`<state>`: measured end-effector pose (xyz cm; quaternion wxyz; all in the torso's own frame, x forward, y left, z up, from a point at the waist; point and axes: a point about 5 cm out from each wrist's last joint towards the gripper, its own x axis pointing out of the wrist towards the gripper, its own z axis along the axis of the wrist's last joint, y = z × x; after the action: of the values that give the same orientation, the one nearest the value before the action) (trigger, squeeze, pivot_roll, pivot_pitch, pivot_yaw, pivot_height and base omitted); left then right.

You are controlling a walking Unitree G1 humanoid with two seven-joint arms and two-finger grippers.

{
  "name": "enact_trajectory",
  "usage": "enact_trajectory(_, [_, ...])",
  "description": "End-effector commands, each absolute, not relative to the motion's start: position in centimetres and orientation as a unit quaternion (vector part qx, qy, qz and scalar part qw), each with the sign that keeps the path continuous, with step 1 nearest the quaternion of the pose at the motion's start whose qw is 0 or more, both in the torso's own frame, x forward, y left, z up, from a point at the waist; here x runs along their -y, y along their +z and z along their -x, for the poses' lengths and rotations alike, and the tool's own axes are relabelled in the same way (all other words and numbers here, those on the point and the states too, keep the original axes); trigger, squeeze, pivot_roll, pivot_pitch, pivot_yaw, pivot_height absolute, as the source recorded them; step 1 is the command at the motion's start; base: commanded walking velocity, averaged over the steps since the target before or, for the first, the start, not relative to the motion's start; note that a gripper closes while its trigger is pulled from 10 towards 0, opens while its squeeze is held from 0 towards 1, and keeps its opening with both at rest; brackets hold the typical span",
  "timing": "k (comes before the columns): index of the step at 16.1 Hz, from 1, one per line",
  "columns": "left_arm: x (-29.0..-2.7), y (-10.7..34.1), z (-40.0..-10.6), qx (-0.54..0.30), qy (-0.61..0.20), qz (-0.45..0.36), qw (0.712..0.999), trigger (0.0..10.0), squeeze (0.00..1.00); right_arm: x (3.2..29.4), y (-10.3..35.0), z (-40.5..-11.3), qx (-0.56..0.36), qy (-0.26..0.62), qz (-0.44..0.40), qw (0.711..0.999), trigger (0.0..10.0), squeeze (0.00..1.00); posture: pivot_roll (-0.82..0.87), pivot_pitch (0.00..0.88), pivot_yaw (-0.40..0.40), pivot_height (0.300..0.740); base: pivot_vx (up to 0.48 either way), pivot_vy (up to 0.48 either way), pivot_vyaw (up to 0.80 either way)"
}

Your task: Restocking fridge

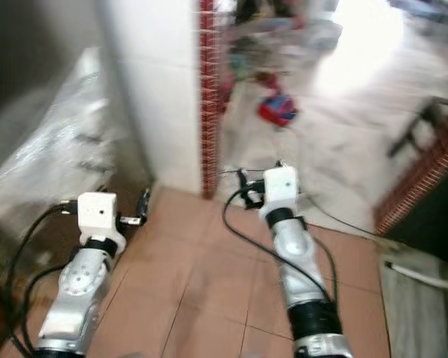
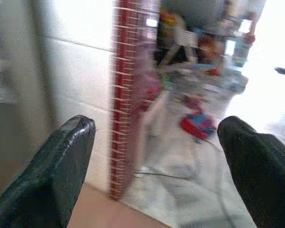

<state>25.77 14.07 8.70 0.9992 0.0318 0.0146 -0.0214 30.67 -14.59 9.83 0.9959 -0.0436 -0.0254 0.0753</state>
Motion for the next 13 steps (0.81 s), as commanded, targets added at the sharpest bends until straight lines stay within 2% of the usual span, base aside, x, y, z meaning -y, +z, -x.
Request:
enact_trajectory(1, [-14.5, 8.5, -25.6, -0.023, -0.011, -0.035, 0.999, 10.0, 0.00, 14.3, 9.8, -30.9, 0.019, 0.079, 0.036, 0.996, 10.0, 0.00, 0.08, 0.000, 0.009, 0.740, 0.274, 0.000, -0.80])
enact_trajectory(5, [-14.4, 8.4, -25.3, -0.026, -0.016, -0.035, 0.999, 10.0, 0.00, 13.9, 9.4, -30.4, 0.017, 0.080, 0.028, 0.996, 10.0, 0.00, 0.08, 0.000, 0.013, 0.740, 0.287, 0.000, -0.80])
enact_trajectory(10, [-14.5, 8.1, -25.3, -0.029, -0.019, -0.038, 0.999, 10.0, 0.00, 14.4, 8.5, -29.2, 0.006, 0.067, 0.030, 0.997, 10.0, 0.00, 0.07, 0.000, 0.016, 0.740, 0.298, 0.370, -0.80])
enact_trajectory(12, [-14.5, 7.9, -25.6, -0.034, -0.019, -0.042, 0.998, 10.0, 0.00, 14.6, 8.4, -29.1, 0.003, 0.061, 0.041, 0.997, 10.0, 0.00, 0.08, 0.000, -0.010, 0.740, 0.298, 0.375, -0.80])
enact_trajectory(13, [-14.6, 7.8, -25.6, -0.039, -0.015, -0.037, 0.998, 10.0, 0.00, 14.7, 8.4, -29.1, 0.001, 0.057, 0.035, 0.998, 10.0, 0.00, 0.09, 0.000, -0.013, 0.740, 0.000, 0.000, -0.80])
